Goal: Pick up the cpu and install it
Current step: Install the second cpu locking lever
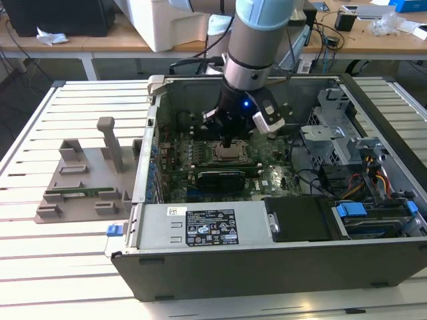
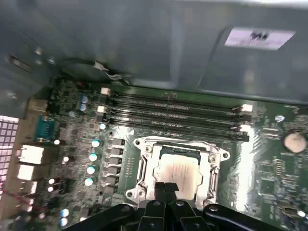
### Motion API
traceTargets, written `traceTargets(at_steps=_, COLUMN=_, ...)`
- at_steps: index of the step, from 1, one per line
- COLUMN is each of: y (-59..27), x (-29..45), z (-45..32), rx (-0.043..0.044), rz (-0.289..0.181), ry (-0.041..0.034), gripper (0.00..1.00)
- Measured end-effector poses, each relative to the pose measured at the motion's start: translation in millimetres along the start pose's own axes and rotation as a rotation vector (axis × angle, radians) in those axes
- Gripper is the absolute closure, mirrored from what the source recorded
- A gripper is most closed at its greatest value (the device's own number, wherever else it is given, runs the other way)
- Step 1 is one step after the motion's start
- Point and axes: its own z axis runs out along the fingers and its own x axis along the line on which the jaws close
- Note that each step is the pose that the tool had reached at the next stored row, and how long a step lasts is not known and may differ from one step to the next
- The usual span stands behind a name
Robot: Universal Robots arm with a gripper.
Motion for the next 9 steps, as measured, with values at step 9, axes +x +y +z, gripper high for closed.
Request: traceTargets(at_steps=9, y=2.9, x=1.9, z=-19.7, rx=-0.0014, rz=0.0, ry=-0.0001, gripper=0.89)
